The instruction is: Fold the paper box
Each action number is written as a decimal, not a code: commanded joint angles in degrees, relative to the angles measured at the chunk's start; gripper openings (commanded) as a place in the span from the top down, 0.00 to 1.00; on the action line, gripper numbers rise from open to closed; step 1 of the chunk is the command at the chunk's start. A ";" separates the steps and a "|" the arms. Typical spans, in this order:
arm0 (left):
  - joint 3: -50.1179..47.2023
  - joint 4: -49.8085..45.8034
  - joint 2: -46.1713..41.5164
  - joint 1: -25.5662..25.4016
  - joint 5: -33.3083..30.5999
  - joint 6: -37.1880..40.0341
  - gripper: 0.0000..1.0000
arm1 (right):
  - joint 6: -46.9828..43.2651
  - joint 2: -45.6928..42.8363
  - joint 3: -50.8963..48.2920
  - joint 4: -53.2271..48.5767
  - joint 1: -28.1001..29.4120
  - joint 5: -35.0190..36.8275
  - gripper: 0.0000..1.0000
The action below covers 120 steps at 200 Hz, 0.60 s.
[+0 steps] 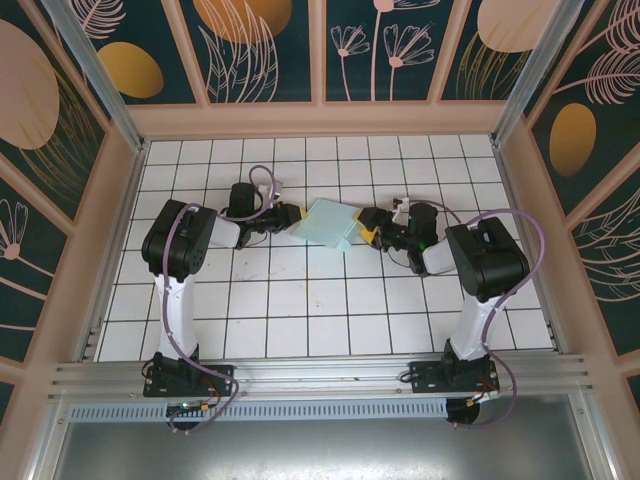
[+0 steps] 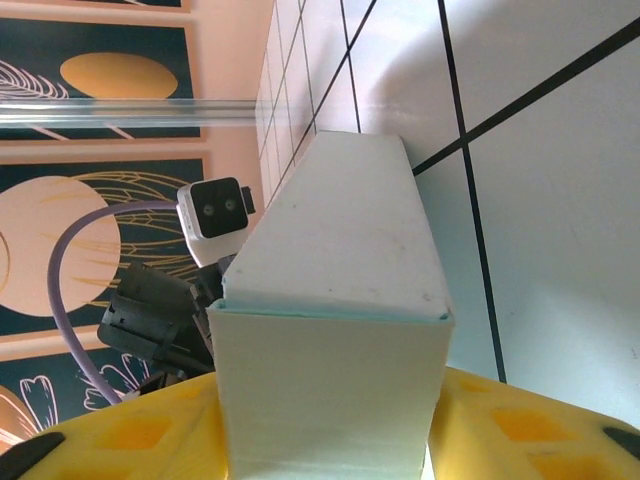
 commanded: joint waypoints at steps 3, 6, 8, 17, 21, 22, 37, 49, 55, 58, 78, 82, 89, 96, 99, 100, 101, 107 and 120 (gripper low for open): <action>-1.22 -3.42 0.17 0.04 -1.36 2.92 0.69 | 0.68 0.61 1.03 2.53 0.19 -1.38 0.52; -1.36 -3.27 -0.19 0.11 -1.49 3.23 0.68 | 0.75 0.65 0.99 2.59 0.09 -1.44 0.52; -1.47 -3.21 -0.36 0.12 -1.67 3.42 0.67 | 0.76 0.55 1.00 2.54 0.11 -1.46 0.52; -2.12 -2.57 -1.39 0.12 -2.13 4.09 0.60 | 0.85 0.41 0.86 2.53 0.01 -1.50 0.54; -2.39 -2.14 -1.97 0.11 -2.31 4.49 0.57 | 0.95 0.18 0.83 2.57 -0.06 -1.57 0.54; -2.47 -2.03 -2.09 0.12 -2.37 4.62 0.56 | 0.94 0.17 0.83 2.59 -0.06 -1.62 0.54; -4.19 -0.44 -4.41 0.12 -3.49 6.51 0.44 | 1.00 -0.31 0.67 2.52 -0.46 -1.77 0.55; -5.62 0.81 -6.72 0.10 -5.31 8.40 0.37 | 0.96 -0.77 0.57 2.43 -0.76 -1.99 0.56; -6.46 1.55 -7.92 0.12 -6.41 9.12 0.33 | 0.71 -1.02 0.50 2.36 -0.90 -2.15 0.57; -6.87 1.88 -8.53 0.09 -7.03 9.58 0.29 | 0.55 -1.22 0.48 2.22 -1.07 -2.16 0.58; -10.13 5.34 -13.06 0.12 -11.57 12.49 0.06 | 0.24 -2.60 0.39 1.22 -1.85 -2.32 0.59; -10.95 6.22 -14.00 0.05 -12.76 13.26 0.04 | 0.30 -2.99 0.35 1.16 -2.00 -2.47 0.59; -12.21 7.90 -15.48 -0.05 -14.68 14.41 0.03 | 0.39 -3.58 0.23 1.04 -2.36 -2.66 0.59; -13.89 10.13 -17.27 -0.33 -16.83 15.80 0.02 | 0.49 -4.32 0.13 0.73 -2.70 -2.82 0.59; -14.64 11.13 -18.00 -0.48 -17.87 16.45 0.01 | 0.49 -4.58 0.06 0.58 -2.91 -2.94 0.59; -14.93 11.46 -18.28 -0.53 -18.19 16.79 0.02 | 0.50 -4.72 0.05 0.54 -2.94 -3.01 0.59; -15.16 11.80 -18.55 -0.64 -18.53 17.09 0.01 | 0.54 -4.87 0.05 0.52 -2.99 -2.99 0.59; -16.56 13.45 -19.97 -1.21 -20.71 19.21 0.02 | 0.64 -5.62 -0.04 0.26 -3.41 -3.10 0.59; -19.59 15.72 -23.69 -3.51 -25.81 27.46 0.02 | 0.43 -7.37 -0.13 -0.51 -4.37 -3.41 0.59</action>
